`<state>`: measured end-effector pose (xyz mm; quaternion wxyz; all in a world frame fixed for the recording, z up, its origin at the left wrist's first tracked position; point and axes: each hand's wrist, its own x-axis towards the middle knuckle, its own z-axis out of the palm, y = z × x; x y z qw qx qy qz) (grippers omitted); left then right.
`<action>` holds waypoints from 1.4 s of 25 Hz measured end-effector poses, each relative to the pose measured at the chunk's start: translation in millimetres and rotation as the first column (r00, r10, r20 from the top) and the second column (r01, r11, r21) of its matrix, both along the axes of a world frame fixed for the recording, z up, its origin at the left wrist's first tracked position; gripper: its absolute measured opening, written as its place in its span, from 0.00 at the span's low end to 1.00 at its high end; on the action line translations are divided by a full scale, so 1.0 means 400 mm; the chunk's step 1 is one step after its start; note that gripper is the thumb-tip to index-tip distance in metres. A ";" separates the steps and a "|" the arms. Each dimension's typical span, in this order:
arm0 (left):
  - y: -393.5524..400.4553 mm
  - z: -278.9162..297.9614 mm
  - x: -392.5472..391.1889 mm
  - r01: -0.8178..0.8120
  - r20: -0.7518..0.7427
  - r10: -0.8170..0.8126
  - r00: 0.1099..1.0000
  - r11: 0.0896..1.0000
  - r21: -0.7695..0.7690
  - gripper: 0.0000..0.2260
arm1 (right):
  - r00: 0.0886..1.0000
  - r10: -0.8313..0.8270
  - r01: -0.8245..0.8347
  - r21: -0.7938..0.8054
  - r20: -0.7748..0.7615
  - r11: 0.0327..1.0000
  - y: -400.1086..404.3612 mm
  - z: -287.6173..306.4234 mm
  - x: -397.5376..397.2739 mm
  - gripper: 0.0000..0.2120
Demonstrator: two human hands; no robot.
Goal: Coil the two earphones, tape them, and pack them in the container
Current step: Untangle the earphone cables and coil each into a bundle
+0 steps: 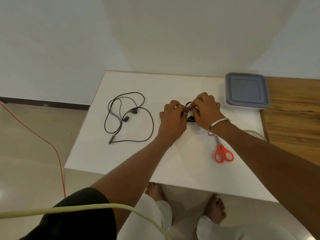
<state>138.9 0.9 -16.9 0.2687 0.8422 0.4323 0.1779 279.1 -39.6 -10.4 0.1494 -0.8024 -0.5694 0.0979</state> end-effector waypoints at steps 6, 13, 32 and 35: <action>-0.001 0.009 -0.004 -0.017 0.066 0.018 0.998 1.000 -0.012 0.10 | 0.999 -0.019 0.021 0.047 -0.049 0.999 -0.004 0.020 -0.005 0.11; 0.014 0.026 -0.029 -0.016 0.132 0.021 0.991 0.999 -0.042 0.15 | 0.988 -0.089 0.099 0.076 -0.122 0.992 -0.025 0.052 0.020 0.17; 0.153 0.042 -0.443 -0.115 -0.301 0.183 0.936 0.967 0.229 0.23 | 0.951 0.303 -0.297 -0.094 0.060 0.950 0.125 0.077 -0.331 0.21; 0.161 0.033 -0.474 -0.122 -0.299 0.176 0.938 0.974 0.191 0.22 | 0.939 0.339 -0.329 -0.136 0.063 0.935 0.143 0.055 -0.392 0.21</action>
